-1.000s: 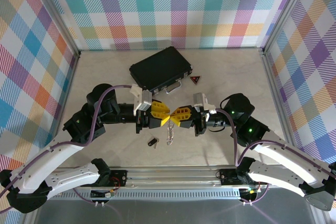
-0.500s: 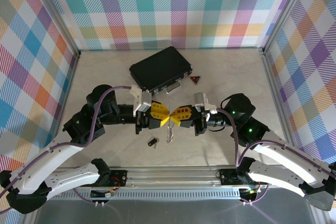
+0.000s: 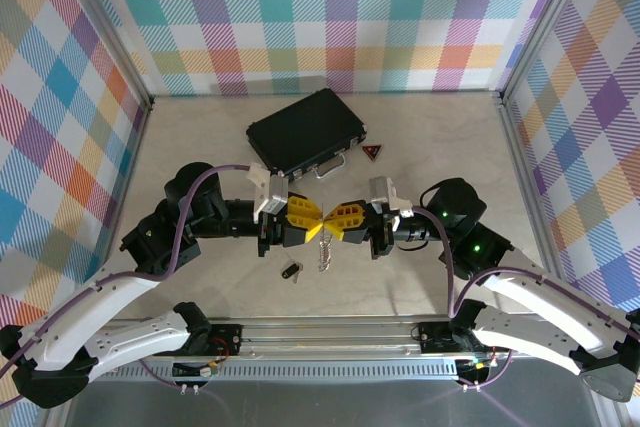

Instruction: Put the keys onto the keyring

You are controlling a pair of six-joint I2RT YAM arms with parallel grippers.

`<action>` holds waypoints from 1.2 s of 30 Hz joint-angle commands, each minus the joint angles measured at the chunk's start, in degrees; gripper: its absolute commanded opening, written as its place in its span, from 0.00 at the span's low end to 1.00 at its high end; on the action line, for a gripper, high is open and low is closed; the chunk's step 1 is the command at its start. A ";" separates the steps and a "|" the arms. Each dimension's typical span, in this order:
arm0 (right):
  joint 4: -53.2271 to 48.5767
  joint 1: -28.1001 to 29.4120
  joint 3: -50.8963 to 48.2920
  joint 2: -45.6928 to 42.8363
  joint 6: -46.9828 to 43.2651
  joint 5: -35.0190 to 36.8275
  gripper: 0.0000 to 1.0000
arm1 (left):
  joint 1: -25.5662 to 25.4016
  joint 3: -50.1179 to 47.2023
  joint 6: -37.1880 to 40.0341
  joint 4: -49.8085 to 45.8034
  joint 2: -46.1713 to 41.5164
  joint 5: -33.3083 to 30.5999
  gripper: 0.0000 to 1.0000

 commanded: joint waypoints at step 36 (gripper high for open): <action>-25.73 -0.66 9.52 -0.25 8.18 12.49 0.76 | 0.29 -4.93 0.47 -0.33 -4.15 -5.91 0.00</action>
